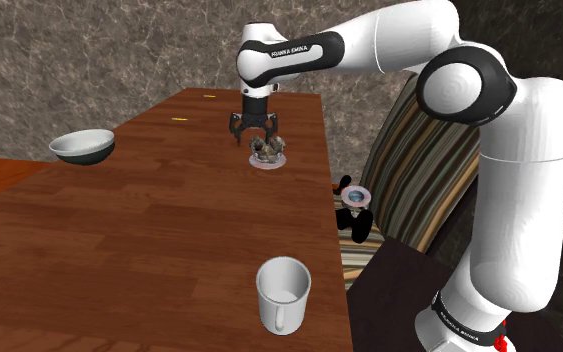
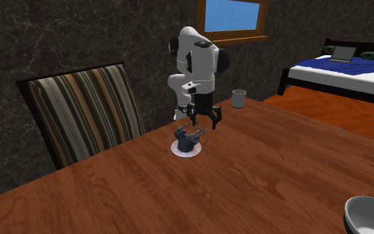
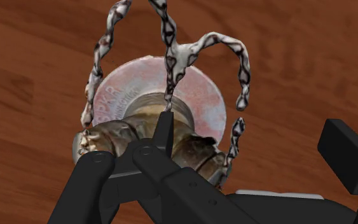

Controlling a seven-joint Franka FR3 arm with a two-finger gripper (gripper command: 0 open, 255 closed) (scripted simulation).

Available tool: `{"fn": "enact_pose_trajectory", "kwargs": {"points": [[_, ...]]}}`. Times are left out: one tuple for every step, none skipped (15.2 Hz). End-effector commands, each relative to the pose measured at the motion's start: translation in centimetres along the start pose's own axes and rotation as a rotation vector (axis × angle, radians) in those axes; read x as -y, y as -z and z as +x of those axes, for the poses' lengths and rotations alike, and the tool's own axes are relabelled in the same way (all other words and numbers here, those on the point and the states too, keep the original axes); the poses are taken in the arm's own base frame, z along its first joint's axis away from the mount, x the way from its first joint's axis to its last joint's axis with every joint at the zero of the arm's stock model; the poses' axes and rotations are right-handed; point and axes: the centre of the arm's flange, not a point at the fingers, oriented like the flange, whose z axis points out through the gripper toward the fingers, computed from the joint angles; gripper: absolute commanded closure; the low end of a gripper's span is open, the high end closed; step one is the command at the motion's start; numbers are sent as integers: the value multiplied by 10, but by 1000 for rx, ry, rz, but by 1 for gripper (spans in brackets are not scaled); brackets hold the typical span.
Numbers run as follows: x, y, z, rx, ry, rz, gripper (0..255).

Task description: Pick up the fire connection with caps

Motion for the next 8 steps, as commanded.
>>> {"fn": "enact_pose_trajectory", "kwargs": {"points": [[1,-11,1,-1,-1,0,0],[1,-16,1,-1,-1,0,0],[0,-21,1,-1,-1,0,0],[0,-26,1,-1,-1,0,0],[0,-29,1,-1,-1,0,0],[0,-29,1,-1,-1,0,0],[0,-29,1,-1,-1,0,255],[0,-29,1,-1,-1,0,255]]}}
